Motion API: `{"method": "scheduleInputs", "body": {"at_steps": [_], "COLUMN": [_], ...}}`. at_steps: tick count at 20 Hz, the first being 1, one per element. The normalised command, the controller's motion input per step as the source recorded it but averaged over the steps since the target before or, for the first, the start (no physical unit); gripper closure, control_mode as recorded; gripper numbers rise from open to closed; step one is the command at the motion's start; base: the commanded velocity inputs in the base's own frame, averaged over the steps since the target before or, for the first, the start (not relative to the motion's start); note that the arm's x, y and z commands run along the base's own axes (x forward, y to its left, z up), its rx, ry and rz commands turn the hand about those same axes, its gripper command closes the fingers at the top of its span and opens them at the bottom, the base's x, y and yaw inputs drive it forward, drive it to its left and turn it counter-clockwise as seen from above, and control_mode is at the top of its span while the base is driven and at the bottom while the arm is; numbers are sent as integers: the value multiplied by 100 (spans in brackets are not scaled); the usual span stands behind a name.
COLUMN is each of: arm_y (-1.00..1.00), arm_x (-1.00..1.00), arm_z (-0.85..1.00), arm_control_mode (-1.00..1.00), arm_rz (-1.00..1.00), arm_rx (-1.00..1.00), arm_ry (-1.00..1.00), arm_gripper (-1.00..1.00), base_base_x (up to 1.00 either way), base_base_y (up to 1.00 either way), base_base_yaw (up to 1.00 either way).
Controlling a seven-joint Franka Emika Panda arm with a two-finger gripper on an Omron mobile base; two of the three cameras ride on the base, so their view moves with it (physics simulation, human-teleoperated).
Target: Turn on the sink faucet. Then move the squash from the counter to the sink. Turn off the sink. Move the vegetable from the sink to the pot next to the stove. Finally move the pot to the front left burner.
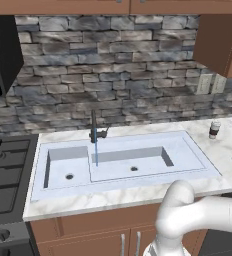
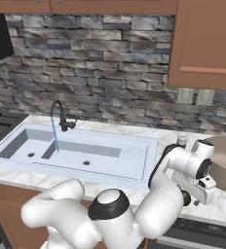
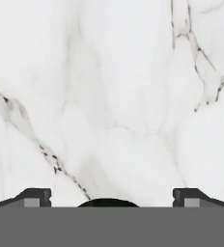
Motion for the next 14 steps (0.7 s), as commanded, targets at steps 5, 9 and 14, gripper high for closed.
{"method": "scheduleInputs", "body": {"at_steps": [5,9,14], "arm_y": [9,3,7], "arm_x": [-9,-11,-11], "arm_z": [0,0,0], "arm_control_mode": [-100,-100,-100], "arm_rz": [0,0,0], "arm_rx": [0,0,0], "arm_ry": [-1,-2,-1], "arm_gripper": [-100,-100,-100], "base_base_x": [0,0,0], "base_base_y": [0,0,0], "base_base_yaw": [0,0,0]}}
